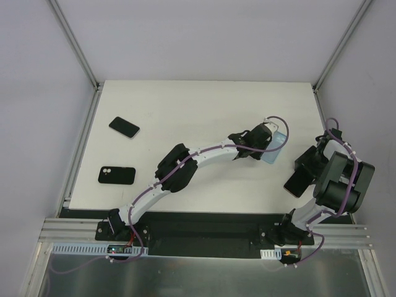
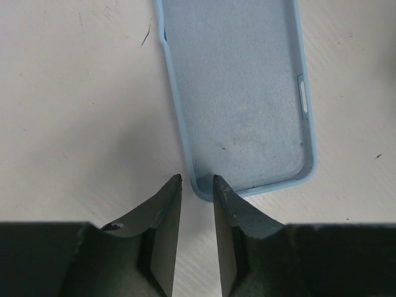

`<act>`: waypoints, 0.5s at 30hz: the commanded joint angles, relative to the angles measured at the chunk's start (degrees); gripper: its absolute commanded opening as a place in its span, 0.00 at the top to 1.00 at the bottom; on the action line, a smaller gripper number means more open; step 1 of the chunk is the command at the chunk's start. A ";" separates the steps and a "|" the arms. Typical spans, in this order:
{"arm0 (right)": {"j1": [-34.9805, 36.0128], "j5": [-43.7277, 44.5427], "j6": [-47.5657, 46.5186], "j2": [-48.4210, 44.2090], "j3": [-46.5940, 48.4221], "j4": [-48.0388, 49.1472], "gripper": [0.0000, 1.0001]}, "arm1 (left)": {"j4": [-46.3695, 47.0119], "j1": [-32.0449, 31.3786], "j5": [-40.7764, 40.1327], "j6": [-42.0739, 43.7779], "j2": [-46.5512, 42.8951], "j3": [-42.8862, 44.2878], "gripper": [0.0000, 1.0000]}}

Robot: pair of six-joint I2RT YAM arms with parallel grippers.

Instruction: Put the phone into the phone case

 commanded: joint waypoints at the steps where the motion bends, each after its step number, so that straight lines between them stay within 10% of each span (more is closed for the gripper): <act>1: 1.11 -6.91 1.18 1.33 -0.37 1.35 0.30 | -1.29 -0.15 -1.21 0.27 -0.03 -0.87 0.75; 7: 1.81 -7.35 0.74 1.60 -0.02 1.18 0.30 | -1.55 -0.15 -0.32 0.54 -0.38 -1.04 1.00; 15: 8.23 -5.33 -1.37 3.36 2.01 0.38 0.30 | -1.64 0.82 -8.58 -2.44 -14.96 -19.13 1.00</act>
